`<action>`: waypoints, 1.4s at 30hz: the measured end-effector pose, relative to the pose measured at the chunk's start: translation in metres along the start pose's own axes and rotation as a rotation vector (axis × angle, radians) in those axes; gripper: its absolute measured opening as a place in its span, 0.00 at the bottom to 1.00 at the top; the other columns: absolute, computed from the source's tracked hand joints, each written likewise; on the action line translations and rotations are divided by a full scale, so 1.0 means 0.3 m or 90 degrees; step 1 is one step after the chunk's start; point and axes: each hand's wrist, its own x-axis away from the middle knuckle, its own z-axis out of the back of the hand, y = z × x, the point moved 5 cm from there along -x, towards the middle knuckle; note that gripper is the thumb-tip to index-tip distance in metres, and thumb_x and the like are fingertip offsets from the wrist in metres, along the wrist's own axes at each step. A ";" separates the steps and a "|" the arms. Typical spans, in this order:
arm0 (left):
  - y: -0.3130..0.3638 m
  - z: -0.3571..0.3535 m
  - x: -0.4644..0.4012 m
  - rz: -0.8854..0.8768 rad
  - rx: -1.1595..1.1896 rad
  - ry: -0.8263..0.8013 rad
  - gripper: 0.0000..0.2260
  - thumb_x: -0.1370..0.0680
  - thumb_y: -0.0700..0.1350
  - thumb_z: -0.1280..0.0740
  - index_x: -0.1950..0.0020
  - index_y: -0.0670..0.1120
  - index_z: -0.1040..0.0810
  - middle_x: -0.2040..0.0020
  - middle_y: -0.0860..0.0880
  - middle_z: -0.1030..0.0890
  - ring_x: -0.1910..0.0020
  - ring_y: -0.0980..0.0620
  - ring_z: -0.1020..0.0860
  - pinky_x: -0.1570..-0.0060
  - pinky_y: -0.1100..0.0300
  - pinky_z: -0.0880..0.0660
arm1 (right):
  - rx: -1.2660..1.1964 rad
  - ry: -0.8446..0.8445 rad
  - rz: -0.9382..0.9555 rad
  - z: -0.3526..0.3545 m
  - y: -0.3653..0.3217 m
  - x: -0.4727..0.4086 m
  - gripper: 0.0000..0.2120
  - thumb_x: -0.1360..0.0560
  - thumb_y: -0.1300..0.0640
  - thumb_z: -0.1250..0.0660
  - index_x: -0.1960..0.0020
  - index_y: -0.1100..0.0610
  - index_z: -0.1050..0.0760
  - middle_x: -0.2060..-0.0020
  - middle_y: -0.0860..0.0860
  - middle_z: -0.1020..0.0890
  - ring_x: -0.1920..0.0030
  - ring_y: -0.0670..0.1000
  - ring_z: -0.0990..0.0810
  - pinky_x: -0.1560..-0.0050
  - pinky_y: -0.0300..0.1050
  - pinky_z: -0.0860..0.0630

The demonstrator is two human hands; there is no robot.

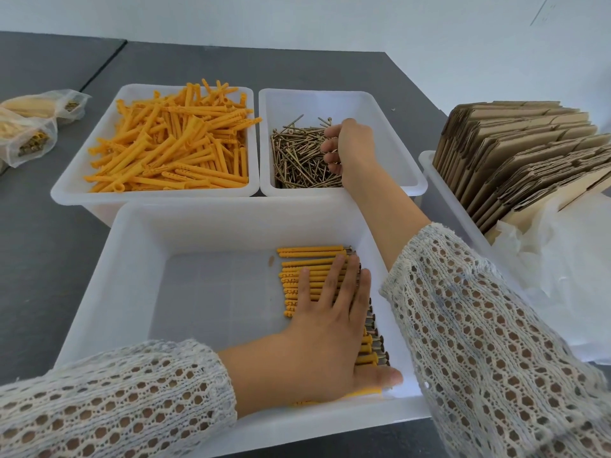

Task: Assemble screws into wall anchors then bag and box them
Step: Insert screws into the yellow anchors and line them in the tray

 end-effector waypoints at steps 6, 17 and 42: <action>0.004 -0.004 -0.002 -0.014 0.007 -0.023 0.53 0.28 0.77 0.52 0.25 0.41 0.75 0.26 0.42 0.78 0.28 0.40 0.79 0.31 0.30 0.70 | 0.000 0.003 -0.003 -0.002 0.002 -0.002 0.14 0.19 0.59 0.49 0.52 0.60 0.25 0.71 0.52 0.23 0.76 0.48 0.30 0.76 0.36 0.33; -0.075 0.010 -0.040 0.044 0.074 -0.006 0.52 0.29 0.78 0.53 0.25 0.45 0.76 0.25 0.43 0.76 0.27 0.43 0.78 0.29 0.35 0.71 | 0.003 0.005 -0.010 -0.002 0.005 -0.004 0.15 0.19 0.59 0.49 0.54 0.60 0.25 0.72 0.52 0.24 0.77 0.48 0.30 0.77 0.35 0.33; -0.456 0.456 0.061 0.223 0.009 0.668 0.10 0.20 0.46 0.40 0.44 0.49 0.21 0.46 0.49 0.22 0.44 0.46 0.27 0.51 0.50 0.32 | 0.600 -0.094 0.123 -0.080 0.019 0.016 0.06 0.25 0.58 0.42 0.58 0.58 0.29 0.58 0.57 0.26 0.57 0.57 0.26 0.52 0.47 0.28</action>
